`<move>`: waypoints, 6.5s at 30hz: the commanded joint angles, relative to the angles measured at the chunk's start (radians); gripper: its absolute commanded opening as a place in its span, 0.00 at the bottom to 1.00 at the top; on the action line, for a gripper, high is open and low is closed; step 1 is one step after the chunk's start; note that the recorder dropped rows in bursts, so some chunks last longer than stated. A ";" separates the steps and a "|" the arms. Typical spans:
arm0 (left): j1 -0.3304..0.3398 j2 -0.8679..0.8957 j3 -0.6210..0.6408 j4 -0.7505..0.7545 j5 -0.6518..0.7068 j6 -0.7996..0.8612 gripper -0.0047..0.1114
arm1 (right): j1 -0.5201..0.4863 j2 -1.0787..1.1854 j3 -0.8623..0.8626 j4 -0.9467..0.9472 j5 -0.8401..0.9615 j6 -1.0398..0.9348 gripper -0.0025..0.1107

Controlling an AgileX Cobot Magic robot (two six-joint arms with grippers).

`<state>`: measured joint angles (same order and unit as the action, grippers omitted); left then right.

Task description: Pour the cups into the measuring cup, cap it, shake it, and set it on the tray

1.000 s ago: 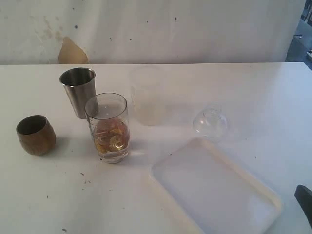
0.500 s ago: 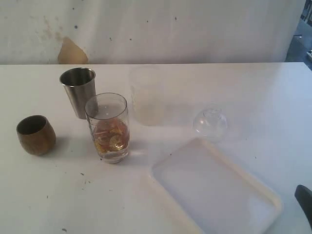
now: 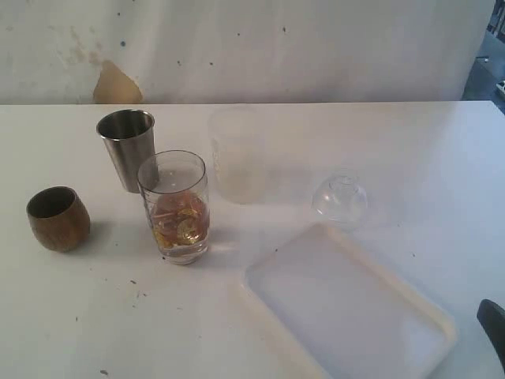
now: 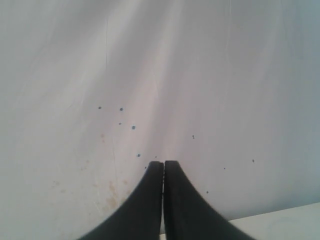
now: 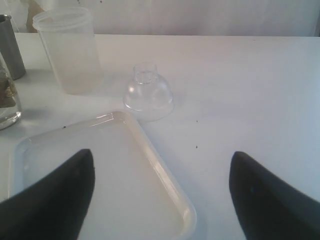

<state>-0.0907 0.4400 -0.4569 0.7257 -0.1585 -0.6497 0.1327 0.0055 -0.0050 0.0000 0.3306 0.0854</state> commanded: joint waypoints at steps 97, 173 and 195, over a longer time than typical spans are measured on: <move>0.078 -0.440 0.457 -0.768 0.393 0.572 0.05 | -0.005 -0.006 0.005 0.000 -0.009 -0.001 0.64; 0.078 -0.440 0.457 -0.768 0.393 0.576 0.05 | -0.001 1.700 -0.898 -0.052 -0.298 -0.078 0.95; 0.078 -0.440 0.457 -0.768 0.393 0.576 0.05 | 0.017 1.843 -0.935 -0.049 -0.422 0.008 0.79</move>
<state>-0.0142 0.0047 -0.0048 -0.0377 0.2383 -0.0709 0.1396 1.8480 -0.9344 -0.0492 -0.0862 0.0878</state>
